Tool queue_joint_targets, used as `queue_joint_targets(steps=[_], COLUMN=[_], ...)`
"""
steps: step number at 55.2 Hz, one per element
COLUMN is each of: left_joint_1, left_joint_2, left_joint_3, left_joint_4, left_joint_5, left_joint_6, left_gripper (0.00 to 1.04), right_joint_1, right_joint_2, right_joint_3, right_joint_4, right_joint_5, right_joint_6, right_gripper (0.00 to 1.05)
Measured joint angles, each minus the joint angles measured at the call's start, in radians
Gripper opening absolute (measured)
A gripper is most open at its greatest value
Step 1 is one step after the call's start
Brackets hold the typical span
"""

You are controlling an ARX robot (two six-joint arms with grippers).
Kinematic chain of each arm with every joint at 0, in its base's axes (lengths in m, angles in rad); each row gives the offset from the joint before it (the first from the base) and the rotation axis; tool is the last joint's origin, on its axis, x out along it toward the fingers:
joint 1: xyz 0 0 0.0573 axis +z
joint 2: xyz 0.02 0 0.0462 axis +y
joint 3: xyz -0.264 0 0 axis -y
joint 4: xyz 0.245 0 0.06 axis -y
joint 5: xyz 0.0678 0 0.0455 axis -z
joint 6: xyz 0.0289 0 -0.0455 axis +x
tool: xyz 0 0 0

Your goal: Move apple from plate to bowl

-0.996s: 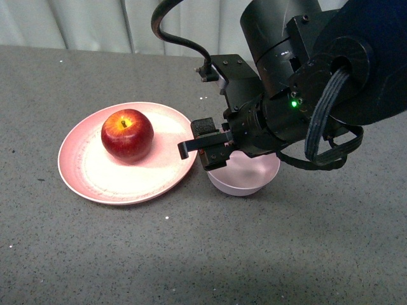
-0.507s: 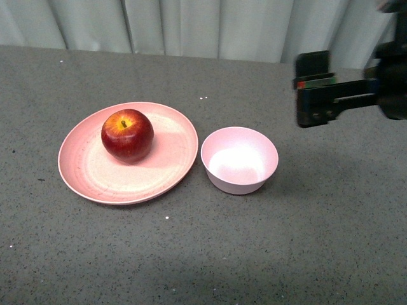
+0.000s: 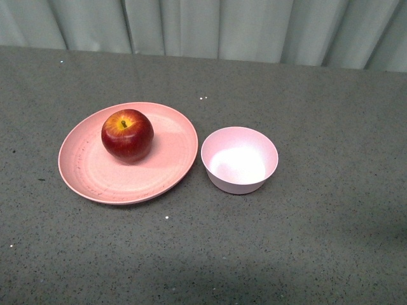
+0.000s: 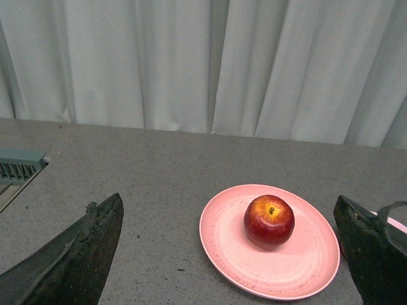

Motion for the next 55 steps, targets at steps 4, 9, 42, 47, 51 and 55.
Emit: queue_joint_targets(steps=[4,9,42,47,51,55], left_joint_1=[0.000,0.000,0.000,0.000,0.000,0.000], left_joint_2=[0.000,0.000,0.000,0.000,0.000,0.000], left_joint_3=[0.000,0.000,0.000,0.000,0.000,0.000], left_joint_4=[0.000,0.000,0.000,0.000,0.000,0.000], left_joint_5=[0.000,0.000,0.000,0.000,0.000,0.000], left_joint_6=[0.000,0.000,0.000,0.000,0.000,0.000], left_gripper=[0.98,0.98,0.98,0.98,0.98,0.98], right_joint_1=[-0.040,-0.068,-0.075,-0.075,-0.075,-0.075], right_joint_2=[-0.053,-0.113,-0.589,-0.639,-0.680,-0.712], right_joint_3=[-0.023,-0.039,-0.103,-0.104,-0.104,-0.104], right_joint_4=[-0.037,-0.081,-0.478,-0.524,-0.562,-0.593], right_joint_5=[-0.063,-0.071,-0.076,-0.076,-0.076,-0.076], right_joint_6=[0.000,0.000,0.001,0.001,0.001,0.001], right_gripper=[0.29,0.15,0.01,0.01,0.01,0.01])
